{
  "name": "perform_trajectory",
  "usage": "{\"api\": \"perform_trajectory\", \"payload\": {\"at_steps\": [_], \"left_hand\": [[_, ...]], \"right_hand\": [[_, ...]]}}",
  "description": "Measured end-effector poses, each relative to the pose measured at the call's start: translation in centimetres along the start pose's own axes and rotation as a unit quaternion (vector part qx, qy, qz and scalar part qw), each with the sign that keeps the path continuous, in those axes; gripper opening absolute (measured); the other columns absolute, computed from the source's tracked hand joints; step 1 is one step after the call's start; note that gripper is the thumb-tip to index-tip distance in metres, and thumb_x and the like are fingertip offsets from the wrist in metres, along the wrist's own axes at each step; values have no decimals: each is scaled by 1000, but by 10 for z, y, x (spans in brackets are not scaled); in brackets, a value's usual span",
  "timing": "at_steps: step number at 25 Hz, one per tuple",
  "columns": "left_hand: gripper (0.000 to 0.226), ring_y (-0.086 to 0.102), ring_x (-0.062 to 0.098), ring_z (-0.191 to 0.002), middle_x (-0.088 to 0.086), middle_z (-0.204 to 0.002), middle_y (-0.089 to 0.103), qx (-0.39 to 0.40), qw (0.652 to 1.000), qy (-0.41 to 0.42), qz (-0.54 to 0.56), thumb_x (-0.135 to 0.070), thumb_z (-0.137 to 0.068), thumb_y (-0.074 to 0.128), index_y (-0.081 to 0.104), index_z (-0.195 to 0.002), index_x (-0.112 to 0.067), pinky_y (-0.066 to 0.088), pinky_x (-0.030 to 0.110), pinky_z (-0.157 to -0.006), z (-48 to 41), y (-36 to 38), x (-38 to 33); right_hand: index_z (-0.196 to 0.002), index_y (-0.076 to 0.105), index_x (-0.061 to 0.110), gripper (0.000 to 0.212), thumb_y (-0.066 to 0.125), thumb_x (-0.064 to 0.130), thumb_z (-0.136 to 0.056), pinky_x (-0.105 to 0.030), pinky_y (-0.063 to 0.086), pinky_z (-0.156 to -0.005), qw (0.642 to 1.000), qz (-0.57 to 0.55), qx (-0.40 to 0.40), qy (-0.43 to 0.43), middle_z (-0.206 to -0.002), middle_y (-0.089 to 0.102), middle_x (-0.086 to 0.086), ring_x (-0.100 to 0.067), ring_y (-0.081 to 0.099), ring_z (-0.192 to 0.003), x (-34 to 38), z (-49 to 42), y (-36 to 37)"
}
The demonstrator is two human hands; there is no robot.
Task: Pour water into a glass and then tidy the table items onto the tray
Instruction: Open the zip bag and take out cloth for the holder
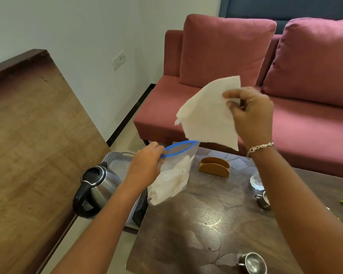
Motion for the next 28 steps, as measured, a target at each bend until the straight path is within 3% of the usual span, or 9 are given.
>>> {"api": "perform_trajectory", "payload": {"at_steps": [3,6,8,11,13,16,19,23,28], "left_hand": [[26,57,24,-89,4,-101,58,-12,997,-14,72,-3,-84,56,55,-109,-12,47,36,-77,6,0,-1],[26,57,23,-94,5,-104,58,26,999,-12,44,-8,-88,54,57,-114,-11,42,28,-76,7,8,1],[20,57,26,-91,8,-100,57,45,999,4,29,-10,-89,54,62,-107,-8,38,27,-71,9,12,2],[16,57,27,-90,11,-97,62,65,997,9,45,-10,-88,55,64,-100,-6,40,31,-71,13,13,1],[14,58,27,-86,11,-93,66,84,994,5,63,-12,-88,56,65,-98,-8,44,35,-74,18,15,-1],[11,57,25,-79,8,-84,64,136,989,-16,60,-14,-88,56,65,-94,-13,45,34,-70,26,20,4],[9,58,26,-81,7,-80,61,228,971,-47,55,-9,-85,58,66,-87,-15,45,33,-69,34,29,14],[15,65,29,-83,11,-81,65,372,915,-117,105,0,-80,57,64,-76,-13,53,38,-75,49,55,32],[21,64,19,-67,6,-73,64,464,859,-176,128,-2,-87,54,56,-72,-17,51,23,-59,63,106,44]], "right_hand": [[-101,69,6,28,57,-4,-78,-8,41,-74,999,33,-27,-6,-104,66,-7,-10,54,-87,-8,-7,-5],[-101,68,3,26,59,4,-77,-30,51,-80,997,39,32,-53,-106,65,-13,-20,59,-88,-15,0,2],[-107,66,5,41,67,30,-73,-42,52,-81,980,63,164,-90,-110,63,-13,-27,61,-92,-20,16,12],[-121,57,16,72,71,56,-62,-40,48,-89,896,168,395,-117,-125,54,-2,-24,56,-108,-30,49,34],[-119,57,18,58,71,47,-70,-35,47,-85,856,224,449,-125,-123,54,2,-23,57,-105,-38,73,50],[-109,64,17,27,60,27,-85,-30,44,-73,848,239,459,-119,-110,60,-1,-23,59,-98,-44,101,62],[-109,64,17,24,53,24,-89,-26,39,-68,827,224,504,-109,-109,63,-2,-21,58,-96,-54,129,71],[-110,65,17,25,57,22,-87,-29,45,-81,784,171,595,-45,-113,65,-2,-22,58,-99,-68,167,86],[-105,68,15,24,63,21,-82,-33,45,-84,748,170,641,28,-108,68,-6,-24,59,-100,-95,201,102]]}}
Point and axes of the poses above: each hand's wrist, its own z-axis away from the middle knuckle, its own y-axis out of the palm, x = y × z, the point moved 1 cm from there along -z, towards the middle knuckle
